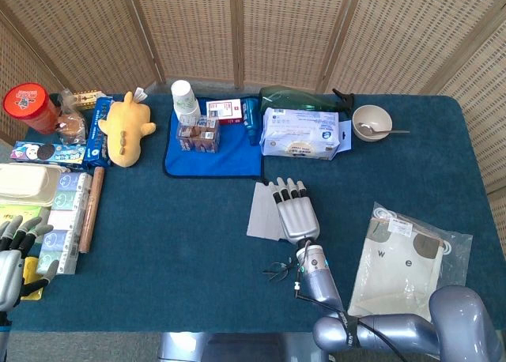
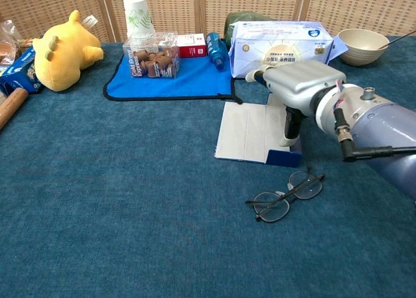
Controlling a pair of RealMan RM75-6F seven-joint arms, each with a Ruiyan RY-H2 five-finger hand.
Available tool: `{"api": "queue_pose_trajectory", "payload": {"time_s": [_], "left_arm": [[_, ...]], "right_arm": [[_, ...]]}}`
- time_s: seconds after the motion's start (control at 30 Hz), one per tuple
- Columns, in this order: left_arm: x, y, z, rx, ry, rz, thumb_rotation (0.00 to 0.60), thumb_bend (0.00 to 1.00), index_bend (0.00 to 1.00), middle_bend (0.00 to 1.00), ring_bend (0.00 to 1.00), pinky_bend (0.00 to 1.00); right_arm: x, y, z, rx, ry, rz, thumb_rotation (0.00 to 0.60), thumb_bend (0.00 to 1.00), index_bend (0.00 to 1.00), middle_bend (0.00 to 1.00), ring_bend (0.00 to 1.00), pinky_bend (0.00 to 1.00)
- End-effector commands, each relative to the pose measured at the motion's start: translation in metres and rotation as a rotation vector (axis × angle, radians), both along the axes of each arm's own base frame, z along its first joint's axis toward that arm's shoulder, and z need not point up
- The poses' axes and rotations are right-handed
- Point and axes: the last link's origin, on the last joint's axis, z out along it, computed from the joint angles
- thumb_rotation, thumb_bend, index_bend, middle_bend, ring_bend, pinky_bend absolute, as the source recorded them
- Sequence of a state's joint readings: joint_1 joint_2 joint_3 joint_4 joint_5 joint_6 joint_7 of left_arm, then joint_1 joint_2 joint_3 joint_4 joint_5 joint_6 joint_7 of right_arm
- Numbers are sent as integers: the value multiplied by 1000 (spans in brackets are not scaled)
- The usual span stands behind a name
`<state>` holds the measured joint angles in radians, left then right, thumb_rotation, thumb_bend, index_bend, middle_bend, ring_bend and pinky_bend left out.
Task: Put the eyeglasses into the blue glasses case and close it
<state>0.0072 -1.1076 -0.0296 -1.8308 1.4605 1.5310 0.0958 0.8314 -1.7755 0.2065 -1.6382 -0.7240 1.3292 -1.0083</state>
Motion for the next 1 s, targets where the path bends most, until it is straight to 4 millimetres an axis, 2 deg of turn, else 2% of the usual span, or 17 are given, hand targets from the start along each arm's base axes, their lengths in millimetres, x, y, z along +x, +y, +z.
{"api": "queue_pose_trajectory", "payload": {"time_s": [0.03,0.4,0.67,1.0], "left_arm": [[0,0,0,-1,-1,0,600,296,240,159,9,0],[1,1,-1,-3,-1,-5,600,297,240,159,9,0],[1,2,-2,-5,0,-7,600,296,240,159,8,0],[1,1,-3,-9,-1,-5,600,296,240,159,9,0]], "right_arm": [[-5,-1,3,-16,27,9,600,136,0,15,0,143],[-38,-3,15,-55,92,-21,600,139,0,15,0,142],[-65,-13,29,-111,108,-37,600,140,0,15,0,138],[-82,-25,44,-159,108,-29,600,140,0,15,0,134]]}}
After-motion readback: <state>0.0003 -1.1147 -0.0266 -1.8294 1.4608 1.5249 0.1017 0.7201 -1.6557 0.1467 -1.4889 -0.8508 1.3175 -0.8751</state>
